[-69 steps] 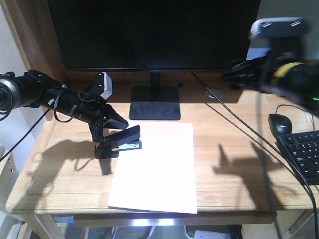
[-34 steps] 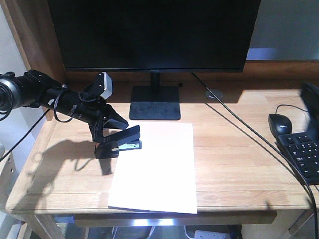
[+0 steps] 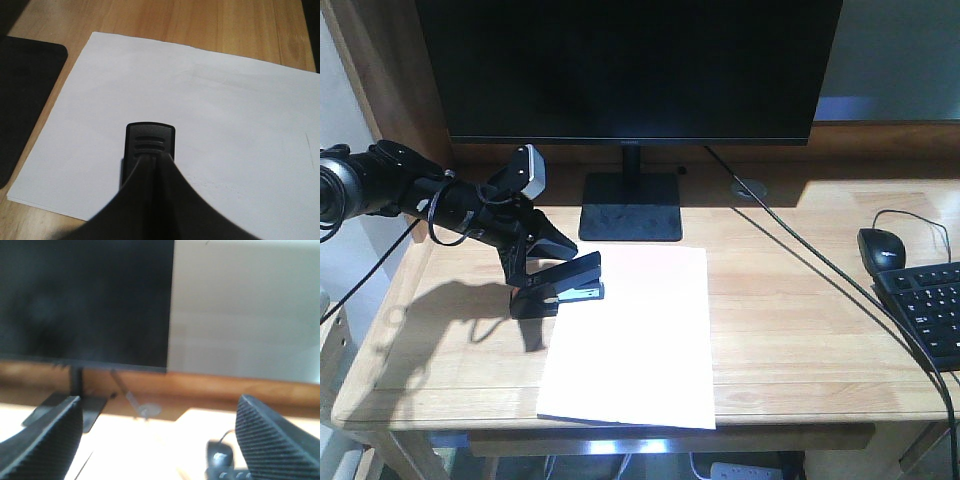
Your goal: Grab stapler and paper to desk for stapling
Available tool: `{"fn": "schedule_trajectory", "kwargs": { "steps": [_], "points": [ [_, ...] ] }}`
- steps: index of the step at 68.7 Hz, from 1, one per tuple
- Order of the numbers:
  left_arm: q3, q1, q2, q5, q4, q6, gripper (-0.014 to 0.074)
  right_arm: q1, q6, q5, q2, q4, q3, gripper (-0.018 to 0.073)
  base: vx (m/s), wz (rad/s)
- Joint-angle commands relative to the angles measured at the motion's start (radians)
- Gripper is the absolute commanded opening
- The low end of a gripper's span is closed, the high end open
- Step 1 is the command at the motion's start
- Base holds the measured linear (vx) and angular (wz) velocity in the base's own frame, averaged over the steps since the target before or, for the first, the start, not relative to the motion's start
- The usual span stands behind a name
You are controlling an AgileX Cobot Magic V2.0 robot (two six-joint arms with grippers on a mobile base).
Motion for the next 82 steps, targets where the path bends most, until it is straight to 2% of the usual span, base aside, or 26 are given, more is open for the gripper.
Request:
{"fn": "schedule_trajectory", "kwargs": {
  "steps": [1,82],
  "points": [
    [-0.030,-0.007,-0.062,0.027,-0.066,-0.010,-0.0007,0.002,-0.011,-0.086,0.001,-0.021,0.001,0.0581,0.00,0.00],
    [-0.030,-0.007,-0.062,0.027,-0.066,-0.009,-0.0007,0.002,-0.011,-0.092,0.002,-0.023,0.012,0.0581,0.00,0.00]
  ]
}}
